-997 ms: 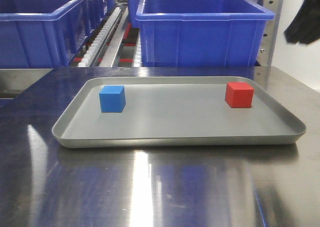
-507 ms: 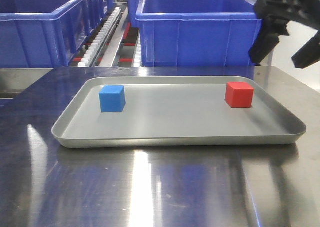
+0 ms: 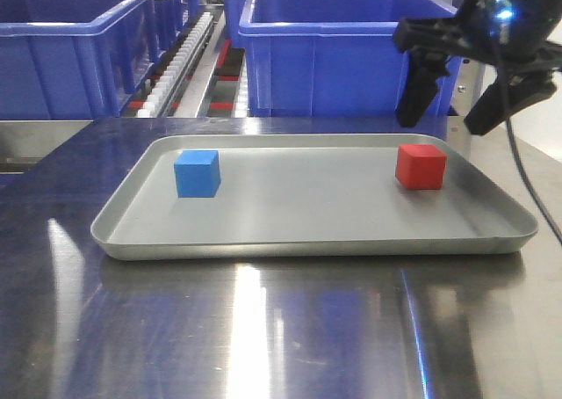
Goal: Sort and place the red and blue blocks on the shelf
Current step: 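Lower the open right gripper over the red cube, then close the right gripper on the red cube and lift it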
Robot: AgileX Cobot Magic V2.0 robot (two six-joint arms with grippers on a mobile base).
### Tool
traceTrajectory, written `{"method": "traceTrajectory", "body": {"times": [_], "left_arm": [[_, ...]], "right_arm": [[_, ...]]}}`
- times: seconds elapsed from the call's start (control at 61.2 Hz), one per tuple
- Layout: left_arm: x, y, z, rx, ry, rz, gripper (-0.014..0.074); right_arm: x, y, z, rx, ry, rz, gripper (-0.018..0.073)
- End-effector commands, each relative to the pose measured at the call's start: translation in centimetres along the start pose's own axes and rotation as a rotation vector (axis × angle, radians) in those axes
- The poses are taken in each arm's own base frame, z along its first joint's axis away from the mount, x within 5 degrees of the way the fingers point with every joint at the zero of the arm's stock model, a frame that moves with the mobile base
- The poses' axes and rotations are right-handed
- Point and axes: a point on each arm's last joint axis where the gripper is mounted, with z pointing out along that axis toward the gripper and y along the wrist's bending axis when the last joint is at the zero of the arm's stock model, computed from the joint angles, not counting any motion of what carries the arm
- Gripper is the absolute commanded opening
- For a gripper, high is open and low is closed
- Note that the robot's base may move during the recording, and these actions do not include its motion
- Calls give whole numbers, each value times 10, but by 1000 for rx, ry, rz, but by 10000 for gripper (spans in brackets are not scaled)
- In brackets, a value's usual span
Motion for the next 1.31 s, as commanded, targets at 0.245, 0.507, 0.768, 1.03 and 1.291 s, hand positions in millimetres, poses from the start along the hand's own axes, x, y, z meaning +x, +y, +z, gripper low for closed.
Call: {"method": "traceTrajectory", "body": {"times": [0.245,0.507,0.768,1.03,1.291], "left_arm": [[5,1,2,-15,-43,-17,147],[5,1,2,-15,-43,-17,147],[5,1,2,-15,-43,-17,147],[5,1,2,-15,-43,-17,147],[5,1,2,-15,-43,-17,147]], "right_arm": [[-16,12,-2,-3,-51,-63,591],[-17,10,10,25,-37,-95,591],[-18,8,19,31,-44,-97,591],[-20,7,30,34,-18,-96,591],[-27,9,29,31,-31,-98,435]]}}
